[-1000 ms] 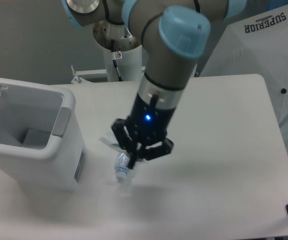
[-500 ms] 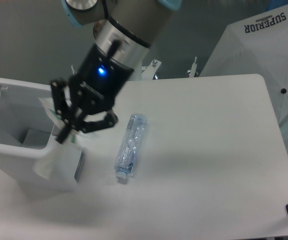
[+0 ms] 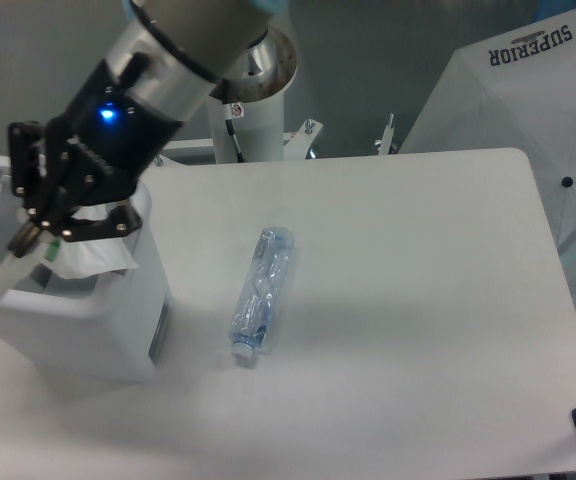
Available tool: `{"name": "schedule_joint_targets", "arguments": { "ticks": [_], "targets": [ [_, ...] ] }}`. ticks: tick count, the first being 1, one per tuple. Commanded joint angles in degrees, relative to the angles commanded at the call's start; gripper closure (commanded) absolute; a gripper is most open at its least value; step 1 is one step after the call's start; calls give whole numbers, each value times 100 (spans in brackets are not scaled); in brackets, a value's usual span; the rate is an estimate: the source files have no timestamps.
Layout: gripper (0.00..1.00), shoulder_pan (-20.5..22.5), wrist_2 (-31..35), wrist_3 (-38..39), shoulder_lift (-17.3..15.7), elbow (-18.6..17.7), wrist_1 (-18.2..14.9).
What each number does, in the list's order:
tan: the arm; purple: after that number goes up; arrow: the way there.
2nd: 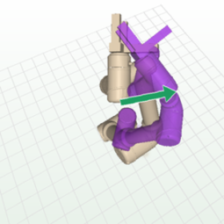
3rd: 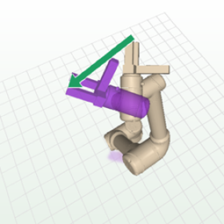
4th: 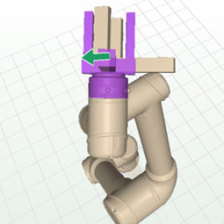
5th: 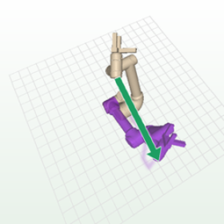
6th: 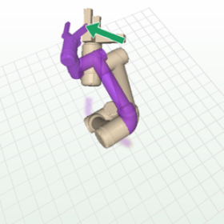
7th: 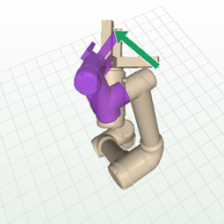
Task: Place the trash in the trash can
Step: 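Carry the paper item over the white trash bin opening, then open the gripper to drop the paper item into the bin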
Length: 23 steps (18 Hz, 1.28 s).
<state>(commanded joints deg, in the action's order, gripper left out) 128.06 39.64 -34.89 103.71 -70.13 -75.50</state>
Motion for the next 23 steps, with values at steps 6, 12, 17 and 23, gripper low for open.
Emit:
{"name": "schedule_joint_targets", "arguments": {
  "ticks": [6,12,17,23],
  "targets": [
    [94,-158,9,-61,-105,-307,26],
    [68,-158,35,-18,-106,-650,562],
    [5,-158,35,-70,-97,-703,606],
    [0,421,18,-53,-44,-695,800]
  ]
}}
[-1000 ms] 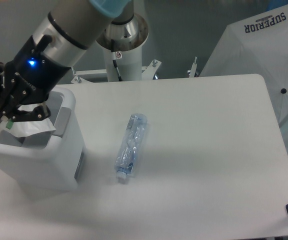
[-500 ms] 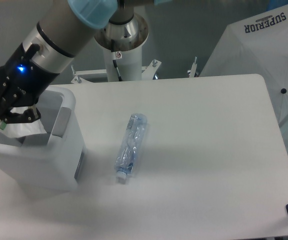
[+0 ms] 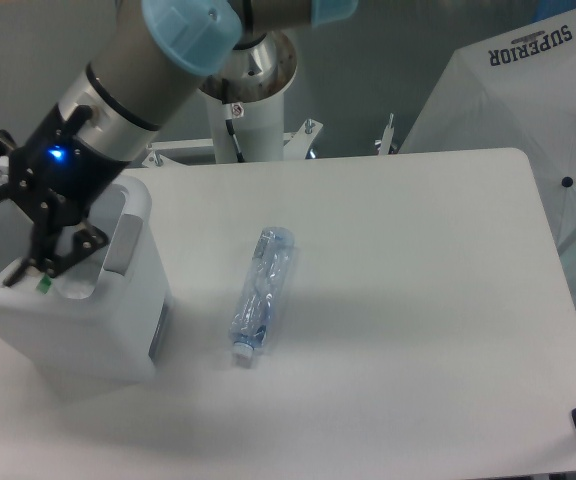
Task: Place the trash in the trash can
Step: 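Open the gripper to drop the paper item into the bin, then move the gripper down onto the clear water bottle and grasp it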
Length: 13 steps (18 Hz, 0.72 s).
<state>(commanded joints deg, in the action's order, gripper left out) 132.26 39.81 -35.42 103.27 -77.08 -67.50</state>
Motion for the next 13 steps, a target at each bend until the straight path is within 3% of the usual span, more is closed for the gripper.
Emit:
{"name": "schedule_joint_targets", "arguments": {
  "ticks": [7,13],
  "targets": [
    [0,827,0,44,544,9,193],
    [0,889,350,316,1054,-18,185]
  ]
}}
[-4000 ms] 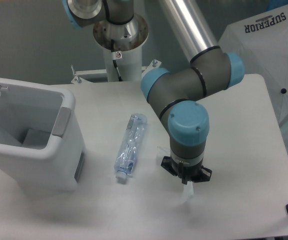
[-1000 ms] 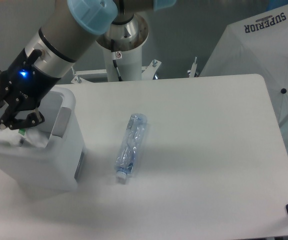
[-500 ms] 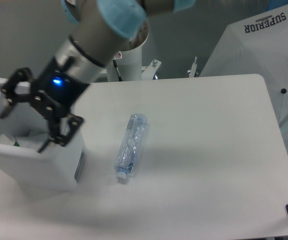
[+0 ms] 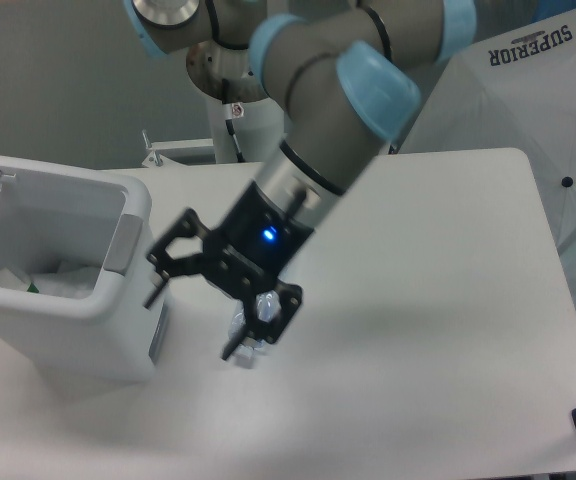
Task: Place the trash in the trash can
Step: 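Move the gripper down onto the clear water bottle and grasp it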
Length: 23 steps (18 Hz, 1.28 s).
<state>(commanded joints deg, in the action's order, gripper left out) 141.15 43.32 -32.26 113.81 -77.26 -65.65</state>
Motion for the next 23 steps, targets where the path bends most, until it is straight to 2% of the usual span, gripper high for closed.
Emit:
{"name": "schedule_joint_targets", "arguments": {
  "ticks": [3,7,14,19,23],
  "targets": [
    [0,-35,440,-17,185,-17,9],
    [0,-61,686,-35,466,44,0],
    [0,-474,1969,-53,870,105,-114],
    [0,-755,2952,-62,1213,491,-991],
    [0,-896,3524,-62,1319,527,-1186]
  ]
}}
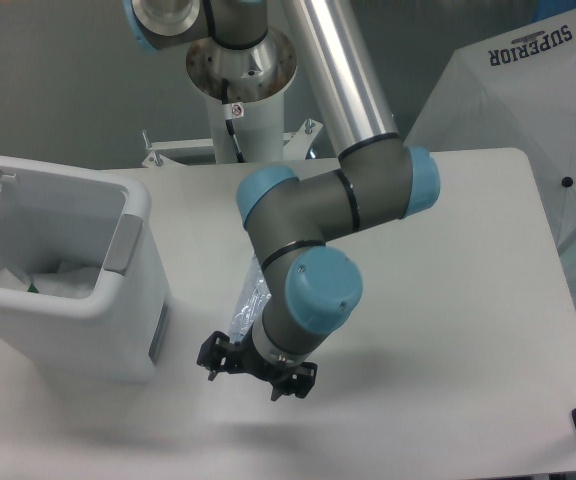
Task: Place the trash in the trash can
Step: 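Move the gripper down onto the clear water bottle and grasp it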
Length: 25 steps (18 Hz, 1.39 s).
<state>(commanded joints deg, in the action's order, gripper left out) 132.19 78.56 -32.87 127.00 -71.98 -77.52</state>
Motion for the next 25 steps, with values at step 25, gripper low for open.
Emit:
{"name": "schedule_joint_targets", "arguments": {
  "ticks": [25],
  "targets": [
    [15,-528,1399,70,422,-176,-510]
  ]
}}
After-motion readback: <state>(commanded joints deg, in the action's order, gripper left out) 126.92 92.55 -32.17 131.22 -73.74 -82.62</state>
